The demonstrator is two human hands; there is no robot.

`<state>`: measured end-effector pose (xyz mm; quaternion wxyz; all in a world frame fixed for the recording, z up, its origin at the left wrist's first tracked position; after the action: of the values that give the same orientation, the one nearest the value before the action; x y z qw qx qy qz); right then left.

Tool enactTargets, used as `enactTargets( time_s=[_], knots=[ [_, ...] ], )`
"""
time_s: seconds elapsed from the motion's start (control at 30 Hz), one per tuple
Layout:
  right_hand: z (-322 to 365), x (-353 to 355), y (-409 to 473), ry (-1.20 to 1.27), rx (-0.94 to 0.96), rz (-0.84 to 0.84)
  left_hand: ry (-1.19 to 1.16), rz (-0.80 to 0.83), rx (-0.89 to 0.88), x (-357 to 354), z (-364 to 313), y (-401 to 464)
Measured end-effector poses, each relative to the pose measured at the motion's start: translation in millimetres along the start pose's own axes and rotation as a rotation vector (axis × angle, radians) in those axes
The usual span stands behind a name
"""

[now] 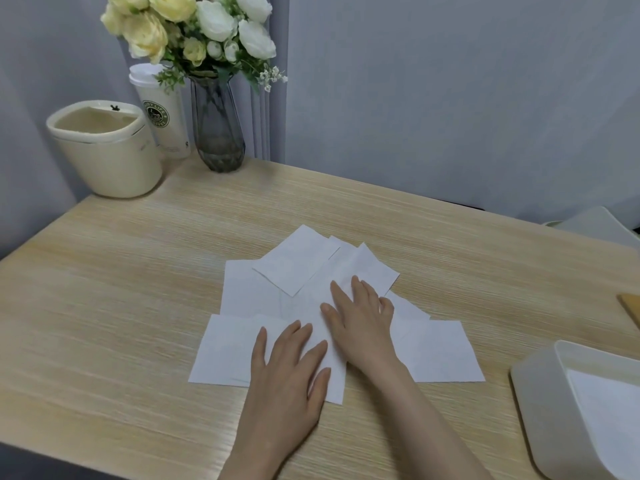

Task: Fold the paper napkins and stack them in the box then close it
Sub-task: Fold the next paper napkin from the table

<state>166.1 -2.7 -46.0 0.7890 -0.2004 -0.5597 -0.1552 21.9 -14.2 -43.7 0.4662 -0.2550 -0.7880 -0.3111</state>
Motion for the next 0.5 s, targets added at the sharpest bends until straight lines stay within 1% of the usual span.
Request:
enactTargets(
  time_s=[0.17,0.2,0.3,0.37,0.43,0.5],
  knots=[
    [-26.9,28.5,30.9,0.113,-0.064,-0.188,-0.02,-0.02,-0.003,1.9,-0.4,-0.3],
    [-33.4,35.2,41.4,0.125,-0.071,-0.201,-0.017,-0.02,-0.003,1.8,-0.3,-0.5],
    [-47.7,45.6,70.8,0.144,-0.058,-0.146,-0.015,-0.018,0.0,2.2,0.2,-0.9],
    [-48.7,45.7,84.9,0.125,0.001,-0.071,-0.013,-0.018,0.003,2.1,0.2,-0.8],
    [-43.9,44.6,94.1,0.064,0.087,-0.009,-0.005,-0.015,0.004,1.7,0.3,-0.3],
    [-37.9,45.2,99.8,-0.032,0.157,0.015,0.0,-0.016,0.003,1.5,0.3,0.3]
  ],
)
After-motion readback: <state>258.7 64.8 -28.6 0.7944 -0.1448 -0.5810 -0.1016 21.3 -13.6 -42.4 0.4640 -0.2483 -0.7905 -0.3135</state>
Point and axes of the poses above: each hand's wrist, its own y-axis towards the middle knuckle, its own x-axis out of the back of the hand, z = x × y, the point moved 8 cm from there along y, towards the middle knuckle, and after that the axes turned 1 degree about -x, right-handed, at the moved point
